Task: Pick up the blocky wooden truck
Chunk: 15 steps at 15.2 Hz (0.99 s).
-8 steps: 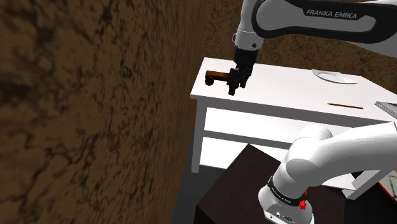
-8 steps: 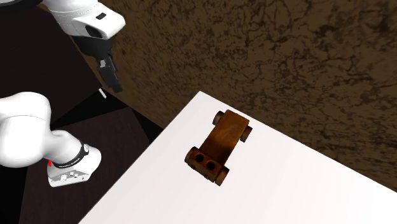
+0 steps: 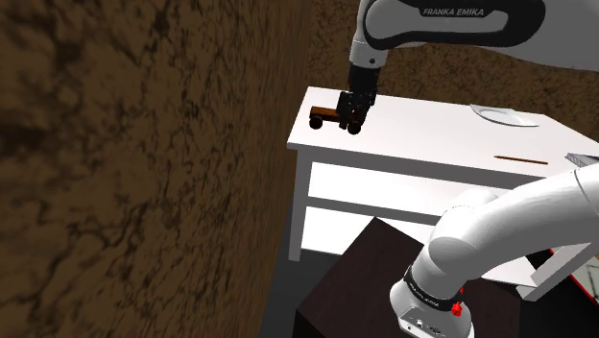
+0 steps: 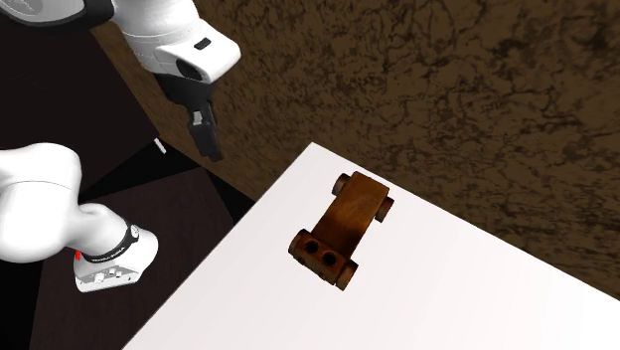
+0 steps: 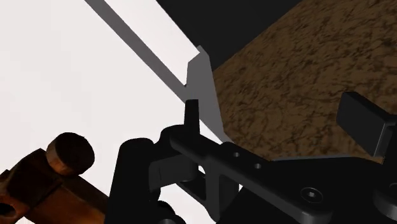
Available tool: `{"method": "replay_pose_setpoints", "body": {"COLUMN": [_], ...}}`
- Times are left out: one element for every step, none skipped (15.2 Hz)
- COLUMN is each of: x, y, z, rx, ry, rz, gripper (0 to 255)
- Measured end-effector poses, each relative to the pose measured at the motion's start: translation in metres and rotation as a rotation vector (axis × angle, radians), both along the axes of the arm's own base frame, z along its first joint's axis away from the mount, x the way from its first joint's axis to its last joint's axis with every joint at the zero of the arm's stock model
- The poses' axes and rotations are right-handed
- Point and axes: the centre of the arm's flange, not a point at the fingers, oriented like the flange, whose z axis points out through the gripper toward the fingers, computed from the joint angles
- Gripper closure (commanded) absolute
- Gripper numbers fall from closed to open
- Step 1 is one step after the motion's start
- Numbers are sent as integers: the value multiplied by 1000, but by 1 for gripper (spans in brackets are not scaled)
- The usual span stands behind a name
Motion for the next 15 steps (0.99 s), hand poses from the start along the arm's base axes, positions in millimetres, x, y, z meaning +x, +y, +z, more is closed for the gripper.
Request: {"method": "replay_pose_setpoints", "body": {"x": [6,12,22,28,35,38,44,51,57,63,68,75,80,84,89], "y": [-9,-18,-30,-40,-51,-62,-74,-86,-96,-110,-122,-131,-145,-157,-169], "z": [-1,-2,-1,0,-4,-2,-2,-3,-1,-2,-3,-2,0,2,-4], "rx": [0,0,-1,-1,-1,-1,-1,-2,-2,-2,-3,-3,-3,-3,-3], "ry": [-2,-4,-6,-8,-9,-11,-14,-16,-18,-20,-22,-24,-26,-28,-30], "rz": [-19,-38,-57,-76,-95,-114,-133,-152,-171,-190,-209,-228,-247,-266,-286], "gripper": [0,0,0,0,0,0,0,0,0,0,0,0,0,0,0]}}
